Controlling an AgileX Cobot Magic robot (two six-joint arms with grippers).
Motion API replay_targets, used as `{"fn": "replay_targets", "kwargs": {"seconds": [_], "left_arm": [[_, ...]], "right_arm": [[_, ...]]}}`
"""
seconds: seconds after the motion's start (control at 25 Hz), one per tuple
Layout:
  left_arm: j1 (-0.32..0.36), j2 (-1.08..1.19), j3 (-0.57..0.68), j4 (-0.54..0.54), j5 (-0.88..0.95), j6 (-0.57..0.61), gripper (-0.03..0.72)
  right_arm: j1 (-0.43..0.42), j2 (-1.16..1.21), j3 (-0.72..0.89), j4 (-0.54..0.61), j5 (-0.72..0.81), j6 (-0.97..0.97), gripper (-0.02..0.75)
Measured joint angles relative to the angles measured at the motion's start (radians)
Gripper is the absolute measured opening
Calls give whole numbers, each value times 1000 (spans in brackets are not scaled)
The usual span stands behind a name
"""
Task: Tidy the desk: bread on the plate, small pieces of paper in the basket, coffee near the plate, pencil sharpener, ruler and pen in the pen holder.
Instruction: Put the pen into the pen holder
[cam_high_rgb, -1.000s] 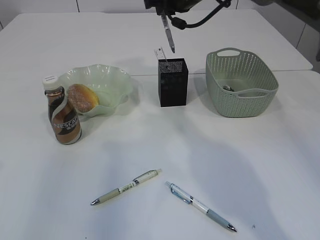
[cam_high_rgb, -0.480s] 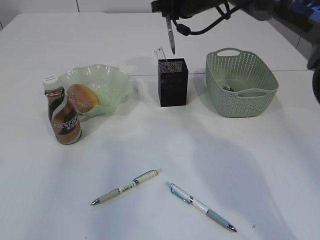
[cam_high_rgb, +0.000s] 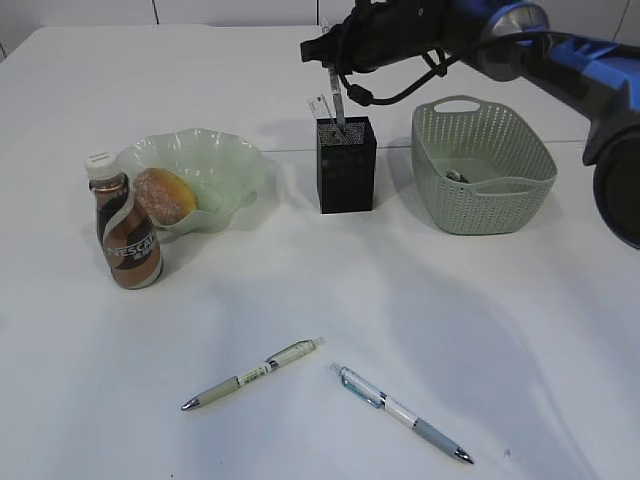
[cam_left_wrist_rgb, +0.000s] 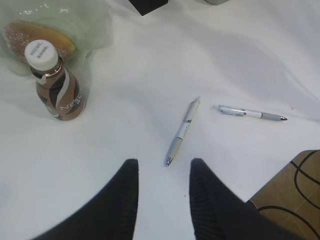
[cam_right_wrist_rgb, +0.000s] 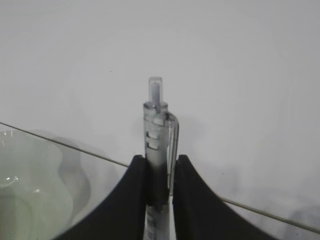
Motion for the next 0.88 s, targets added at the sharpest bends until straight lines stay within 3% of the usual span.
{"fn": "replay_targets", "kwargs": {"seconds": [0.6, 0.8, 0.88], "left_arm": [[0, 0, 0, 2, -22, 0, 239], [0, 0, 0, 2, -24, 0, 239], [0, 0, 0, 2, -26, 0, 239]], "right_arm": [[0, 46, 0, 9, 31, 0, 123], [0, 46, 0, 23, 60, 0, 211], [0, 46, -4, 31, 71, 0, 279]]}}
